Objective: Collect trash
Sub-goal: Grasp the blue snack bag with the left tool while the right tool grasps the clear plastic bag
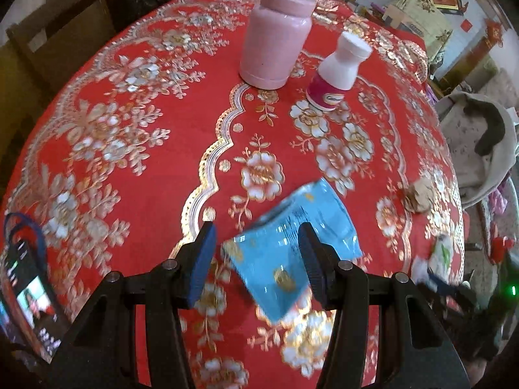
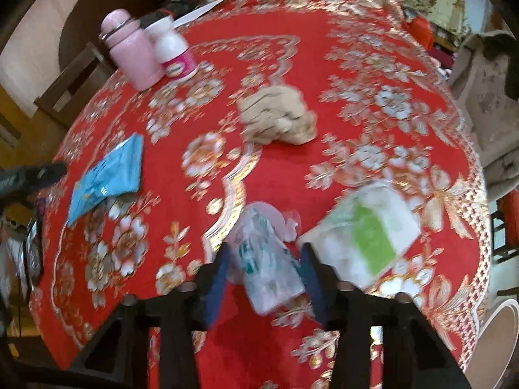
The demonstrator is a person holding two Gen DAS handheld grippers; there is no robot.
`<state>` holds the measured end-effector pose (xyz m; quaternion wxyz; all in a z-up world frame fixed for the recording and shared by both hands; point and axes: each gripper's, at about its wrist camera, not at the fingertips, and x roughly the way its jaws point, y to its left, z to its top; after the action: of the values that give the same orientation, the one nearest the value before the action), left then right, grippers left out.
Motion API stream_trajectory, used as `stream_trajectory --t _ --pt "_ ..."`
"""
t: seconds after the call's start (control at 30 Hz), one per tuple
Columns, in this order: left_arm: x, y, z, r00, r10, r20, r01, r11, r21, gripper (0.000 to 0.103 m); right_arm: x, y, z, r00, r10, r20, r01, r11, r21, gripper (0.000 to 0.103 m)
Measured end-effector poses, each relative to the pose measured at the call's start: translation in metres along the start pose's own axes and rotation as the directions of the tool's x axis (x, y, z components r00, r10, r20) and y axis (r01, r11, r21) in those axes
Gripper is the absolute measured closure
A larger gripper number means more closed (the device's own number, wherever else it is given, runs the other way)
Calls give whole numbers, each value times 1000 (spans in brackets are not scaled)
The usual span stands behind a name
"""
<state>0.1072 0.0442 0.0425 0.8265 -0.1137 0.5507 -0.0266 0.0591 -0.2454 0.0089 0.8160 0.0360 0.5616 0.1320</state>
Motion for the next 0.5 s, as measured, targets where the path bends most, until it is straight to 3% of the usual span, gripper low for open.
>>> stream_trajectory --t 0.17,0.4,0.5 --pt "34 0 4 991 -82 -105 82 997 0 52 -4 12 -15 1000 25 -15 -25 1000 -1 67" --pt "25 -20 -25 959 -225 -169 236 970 48 52 -3 0 -19 998 56 -35 -54 997 58 67" --pt "16 -28 -27 959 -246 -141 256 965 61 51 -4 0 -18 998 60 -26 -58 996 64 55"
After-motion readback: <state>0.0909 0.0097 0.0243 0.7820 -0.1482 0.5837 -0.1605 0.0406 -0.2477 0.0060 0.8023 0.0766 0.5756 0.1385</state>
